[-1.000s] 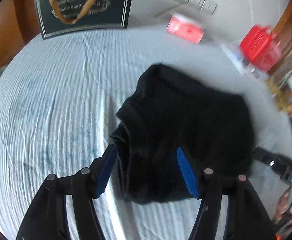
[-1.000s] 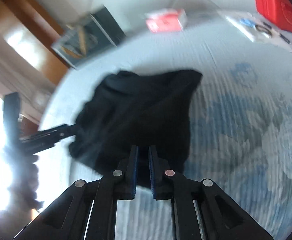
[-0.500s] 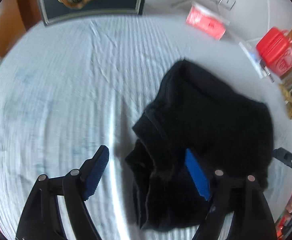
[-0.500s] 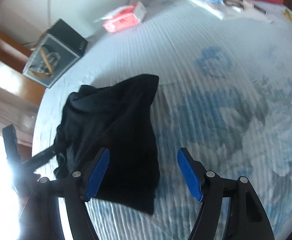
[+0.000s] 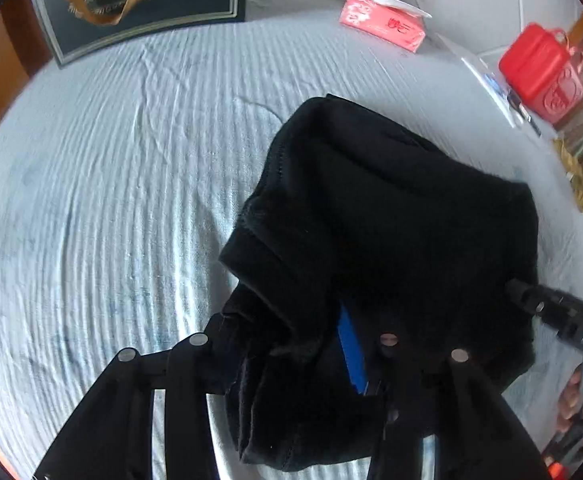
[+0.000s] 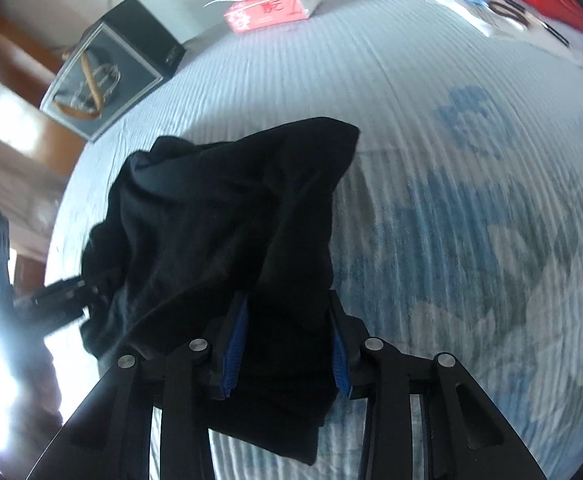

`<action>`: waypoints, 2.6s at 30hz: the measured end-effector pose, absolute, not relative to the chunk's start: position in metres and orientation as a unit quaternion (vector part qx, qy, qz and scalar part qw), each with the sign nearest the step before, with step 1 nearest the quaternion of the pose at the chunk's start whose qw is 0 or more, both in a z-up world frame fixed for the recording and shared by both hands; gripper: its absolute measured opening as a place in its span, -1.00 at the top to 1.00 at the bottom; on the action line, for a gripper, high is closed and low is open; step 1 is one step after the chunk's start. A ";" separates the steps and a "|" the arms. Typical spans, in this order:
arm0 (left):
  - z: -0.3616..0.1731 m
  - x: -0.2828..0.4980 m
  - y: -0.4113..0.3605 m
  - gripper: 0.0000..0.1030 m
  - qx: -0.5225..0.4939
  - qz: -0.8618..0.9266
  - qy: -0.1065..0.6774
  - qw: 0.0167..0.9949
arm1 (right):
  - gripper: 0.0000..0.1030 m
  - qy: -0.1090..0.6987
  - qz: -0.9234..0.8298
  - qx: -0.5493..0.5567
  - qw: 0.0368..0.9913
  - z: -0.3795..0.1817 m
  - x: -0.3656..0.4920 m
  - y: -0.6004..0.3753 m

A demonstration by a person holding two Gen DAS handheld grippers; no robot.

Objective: Fold clothes

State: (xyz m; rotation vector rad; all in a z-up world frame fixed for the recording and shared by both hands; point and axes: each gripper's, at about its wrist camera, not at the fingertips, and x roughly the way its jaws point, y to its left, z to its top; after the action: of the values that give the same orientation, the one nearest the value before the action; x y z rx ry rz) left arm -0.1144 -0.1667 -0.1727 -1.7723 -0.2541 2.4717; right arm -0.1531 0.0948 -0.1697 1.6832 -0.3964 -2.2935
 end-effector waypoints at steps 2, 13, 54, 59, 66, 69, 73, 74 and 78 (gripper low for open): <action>-0.171 -0.117 -0.167 0.19 -0.581 0.808 -0.082 0.051 | 0.30 -0.135 -0.789 0.584 0.135 -0.170 -0.156 0.094; -0.174 -0.120 -0.168 0.48 -0.565 0.816 -0.108 0.051 | 0.40 -0.024 -0.807 0.579 0.114 -0.169 -0.154 0.061; -0.063 -0.053 0.292 0.63 -0.517 0.834 -0.056 0.186 | 0.78 -0.074 -0.871 0.483 0.051 -0.028 -0.014 0.491; -0.065 -0.071 0.353 0.63 -0.514 0.835 -0.059 0.187 | 0.78 -0.097 -0.869 0.482 0.056 -0.036 -0.031 0.560; -0.075 -0.124 0.451 0.63 -0.516 0.838 -0.082 0.158 | 0.78 -0.078 -0.865 0.486 0.096 -0.039 -0.090 0.665; -0.069 -0.156 0.492 0.63 -0.515 0.839 -0.089 0.150 | 0.78 -0.073 -0.868 0.479 0.111 -0.031 -0.123 0.712; -0.056 -0.211 0.540 0.63 -0.499 0.851 -0.071 0.146 | 0.78 -0.062 -0.879 0.458 0.117 -0.016 -0.173 0.761; -0.055 -0.224 0.548 0.62 -0.496 0.854 -0.069 0.142 | 0.78 -0.062 -0.882 0.453 0.116 -0.015 -0.187 0.772; -0.062 -0.279 0.580 0.62 -0.492 0.859 -0.057 0.127 | 0.78 -0.064 -0.887 0.441 0.120 -0.019 -0.240 0.806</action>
State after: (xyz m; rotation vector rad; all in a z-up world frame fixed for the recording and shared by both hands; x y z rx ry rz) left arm -0.2788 0.5800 -0.0618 -1.4316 -0.1651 2.5011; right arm -0.2398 0.8056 -0.0191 1.2881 -0.1876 -2.5929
